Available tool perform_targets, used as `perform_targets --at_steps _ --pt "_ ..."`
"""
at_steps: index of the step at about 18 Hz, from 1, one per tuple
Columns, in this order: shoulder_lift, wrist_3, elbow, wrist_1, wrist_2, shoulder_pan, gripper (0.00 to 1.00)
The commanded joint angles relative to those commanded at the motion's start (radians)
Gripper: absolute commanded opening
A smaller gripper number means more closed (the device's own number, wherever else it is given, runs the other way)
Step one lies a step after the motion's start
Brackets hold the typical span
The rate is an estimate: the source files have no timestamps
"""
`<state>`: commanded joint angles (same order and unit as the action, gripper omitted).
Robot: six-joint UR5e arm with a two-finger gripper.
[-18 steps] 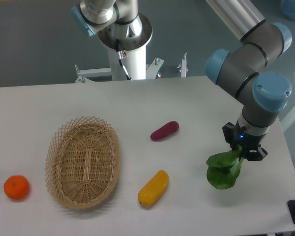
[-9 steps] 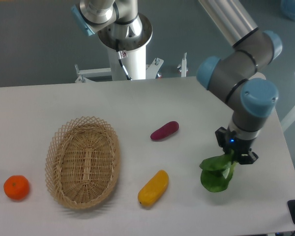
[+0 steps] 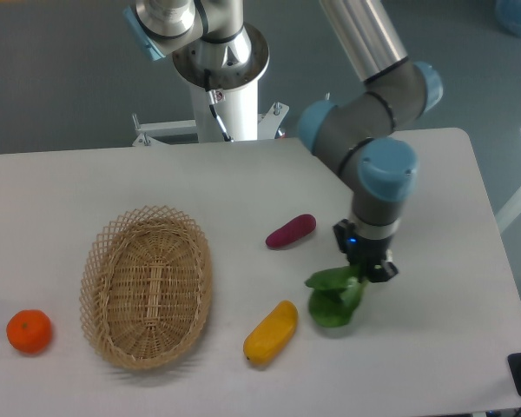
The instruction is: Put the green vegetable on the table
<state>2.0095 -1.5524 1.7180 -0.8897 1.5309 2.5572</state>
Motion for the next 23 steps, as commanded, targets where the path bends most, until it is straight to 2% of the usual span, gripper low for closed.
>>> perform_targets --at_steps 2,3,4,5,8,12,18,23 --pt "-0.005 -0.012 0.020 0.000 0.000 -0.003 0.52" --pt "-0.009 -0.015 0.026 0.000 0.000 -0.003 0.62" --pt "-0.009 -0.015 0.026 0.000 -0.002 -0.003 0.76" --pt "-0.009 -0.014 0.026 0.000 -0.002 -0.003 0.98" --pt "-0.008 -0.008 0.018 -0.002 -0.002 -0.003 1.00" --pt "-0.006 -0.002 -0.026 -0.006 -0.003 0.005 1.00" --pt "0.029 0.000 -0.172 -0.035 0.000 0.028 1.00" --pt "0.086 0.000 -0.346 -0.233 0.002 0.044 1.00"
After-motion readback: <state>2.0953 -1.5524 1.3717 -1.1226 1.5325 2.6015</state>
